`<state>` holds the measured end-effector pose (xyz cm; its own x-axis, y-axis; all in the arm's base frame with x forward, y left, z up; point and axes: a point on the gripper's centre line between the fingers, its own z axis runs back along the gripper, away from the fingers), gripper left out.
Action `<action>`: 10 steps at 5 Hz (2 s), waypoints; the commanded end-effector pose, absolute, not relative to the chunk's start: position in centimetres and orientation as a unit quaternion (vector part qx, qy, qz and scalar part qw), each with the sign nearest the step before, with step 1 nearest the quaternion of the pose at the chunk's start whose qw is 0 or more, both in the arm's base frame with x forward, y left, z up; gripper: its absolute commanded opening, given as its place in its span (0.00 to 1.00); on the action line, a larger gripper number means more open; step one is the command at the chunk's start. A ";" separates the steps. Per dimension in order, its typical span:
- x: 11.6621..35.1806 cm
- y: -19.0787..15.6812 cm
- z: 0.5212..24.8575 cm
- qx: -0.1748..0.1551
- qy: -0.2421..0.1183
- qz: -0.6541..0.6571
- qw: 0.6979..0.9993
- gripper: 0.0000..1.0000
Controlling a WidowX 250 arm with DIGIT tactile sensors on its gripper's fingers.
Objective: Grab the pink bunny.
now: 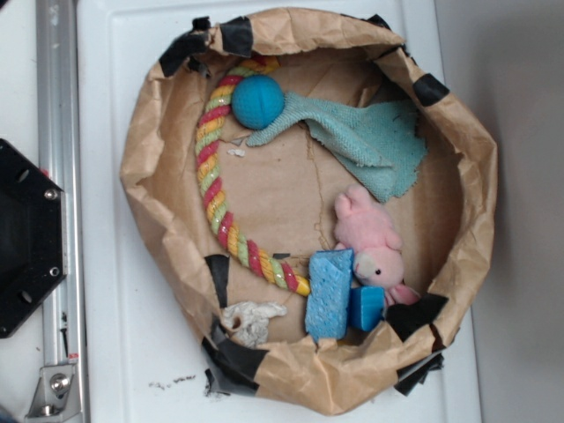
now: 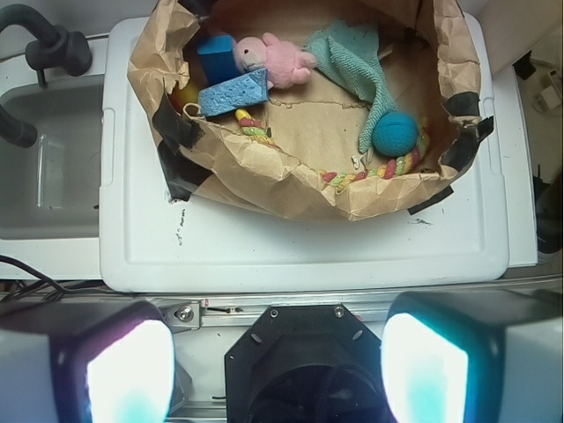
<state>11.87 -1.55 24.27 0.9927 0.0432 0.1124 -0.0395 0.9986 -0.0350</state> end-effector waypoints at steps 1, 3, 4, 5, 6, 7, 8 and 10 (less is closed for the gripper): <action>11.9 -1.5 24.3 -0.016 -0.057 0.021 0.998 1.00; 22.3 1.3 19.0 0.130 -0.201 -0.229 0.944 1.00; 26.3 0.3 15.7 0.115 -0.182 -0.353 0.911 1.00; 28.7 0.6 12.4 0.082 -0.148 -0.429 0.887 1.00; 29.0 -1.0 8.9 0.054 -0.102 -0.506 0.855 1.00; 28.5 -2.3 5.1 0.053 -0.045 -0.574 0.816 1.00; 29.0 -3.8 4.1 0.080 -0.039 -0.629 0.772 1.00; 31.6 -5.2 5.4 0.096 -0.120 -0.597 0.788 1.00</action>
